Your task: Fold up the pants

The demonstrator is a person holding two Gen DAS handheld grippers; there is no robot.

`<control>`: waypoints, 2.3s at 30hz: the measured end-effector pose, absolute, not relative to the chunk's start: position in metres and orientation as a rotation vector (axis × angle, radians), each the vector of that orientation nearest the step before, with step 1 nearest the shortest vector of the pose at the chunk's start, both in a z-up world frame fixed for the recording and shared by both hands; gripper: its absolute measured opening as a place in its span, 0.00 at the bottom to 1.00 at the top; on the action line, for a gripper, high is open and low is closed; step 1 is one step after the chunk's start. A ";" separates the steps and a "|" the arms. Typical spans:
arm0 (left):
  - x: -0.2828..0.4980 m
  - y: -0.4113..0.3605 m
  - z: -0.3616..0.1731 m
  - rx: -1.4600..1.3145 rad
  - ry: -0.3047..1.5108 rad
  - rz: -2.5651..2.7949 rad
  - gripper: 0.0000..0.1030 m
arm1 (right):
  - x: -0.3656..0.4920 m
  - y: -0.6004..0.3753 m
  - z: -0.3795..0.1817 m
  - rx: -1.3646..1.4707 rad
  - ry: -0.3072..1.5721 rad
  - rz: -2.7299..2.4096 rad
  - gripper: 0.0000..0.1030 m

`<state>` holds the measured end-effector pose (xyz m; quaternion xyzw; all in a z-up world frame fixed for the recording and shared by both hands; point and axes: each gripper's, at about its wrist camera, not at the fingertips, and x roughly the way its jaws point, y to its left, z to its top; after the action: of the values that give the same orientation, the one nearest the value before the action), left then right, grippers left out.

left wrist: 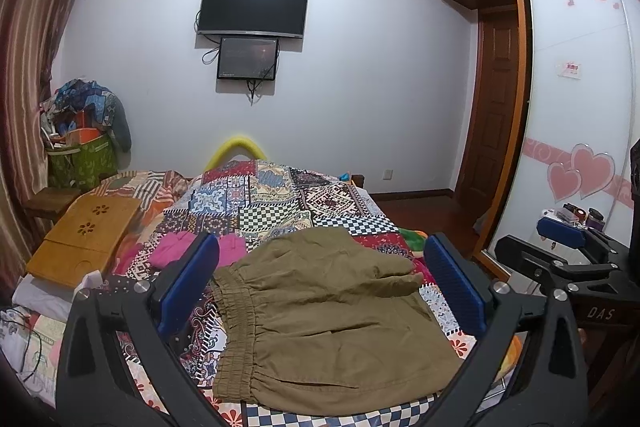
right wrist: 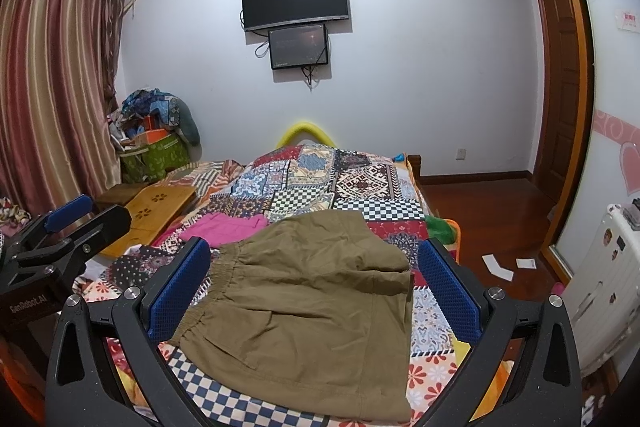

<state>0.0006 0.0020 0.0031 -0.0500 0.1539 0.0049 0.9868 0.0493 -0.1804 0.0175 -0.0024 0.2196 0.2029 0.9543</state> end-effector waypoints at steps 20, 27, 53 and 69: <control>0.106 0.102 -0.091 -0.169 0.604 0.189 0.96 | 0.129 -0.230 -0.073 -0.076 0.713 0.162 1.00; 0.158 0.125 -0.142 -0.149 0.765 0.148 0.76 | 0.165 -0.228 -0.099 -0.110 0.789 0.180 0.99; 0.235 0.154 -0.214 -0.201 0.992 0.044 0.62 | 0.271 -0.217 -0.132 -0.092 0.917 0.314 0.61; 0.266 0.162 -0.234 -0.289 1.040 -0.024 0.40 | 0.317 -0.192 -0.162 -0.082 1.021 0.455 0.60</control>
<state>0.2657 0.1618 -0.2343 -0.1377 0.4949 -0.0114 0.8579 0.3167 -0.1921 -0.1617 -0.0390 0.4841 0.2156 0.8471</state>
